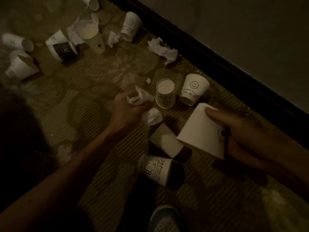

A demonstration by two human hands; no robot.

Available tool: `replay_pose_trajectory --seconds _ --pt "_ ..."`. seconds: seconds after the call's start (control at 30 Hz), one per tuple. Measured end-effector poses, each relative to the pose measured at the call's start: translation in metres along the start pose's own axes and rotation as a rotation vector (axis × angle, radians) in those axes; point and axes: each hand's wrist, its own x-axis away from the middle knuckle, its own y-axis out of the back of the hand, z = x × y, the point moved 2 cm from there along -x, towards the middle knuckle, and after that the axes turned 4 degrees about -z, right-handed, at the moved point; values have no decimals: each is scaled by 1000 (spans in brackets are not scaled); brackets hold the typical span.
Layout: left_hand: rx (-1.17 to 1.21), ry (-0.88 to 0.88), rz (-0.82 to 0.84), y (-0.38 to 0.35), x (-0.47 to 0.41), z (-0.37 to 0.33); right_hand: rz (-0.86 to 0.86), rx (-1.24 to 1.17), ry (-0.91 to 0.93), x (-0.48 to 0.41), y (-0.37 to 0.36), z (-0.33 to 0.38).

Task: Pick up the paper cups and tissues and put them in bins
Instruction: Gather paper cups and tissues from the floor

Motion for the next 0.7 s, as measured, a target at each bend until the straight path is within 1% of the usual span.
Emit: replay_pose_trajectory --seconds 0.07,0.17,0.23,0.3,0.37,0.43,0.5,0.53,0.57,0.6,0.63,0.67,0.7 --pt "85 -41 54 -12 10 -38 -10 -48 -9 15 8 1" --pt "149 -148 128 -40 29 -93 11 -93 14 41 17 5" --pt "179 -173 175 -60 43 -124 55 -133 66 63 22 10" --pt "291 -154 255 -82 60 -151 81 -154 135 83 33 15" --pt "360 -104 324 -104 75 -175 -1 -170 197 101 53 19" --pt "435 -31 426 -128 91 -202 -140 -204 254 123 80 24" --pt "491 89 562 -151 107 -232 -230 -156 343 152 105 34" --pt "527 157 668 -160 117 -250 -267 -123 395 170 117 40" --pt "555 163 803 -170 127 -268 -320 -108 437 189 131 46" --pt "568 124 933 -180 138 -289 -379 -105 476 210 143 52" --pt "553 58 997 -189 151 -312 -435 -84 511 231 158 56" --pt "535 11 1021 -199 165 -335 -484 -63 556 254 170 62" --pt "492 -46 995 -206 177 -357 -544 -26 592 276 182 66"
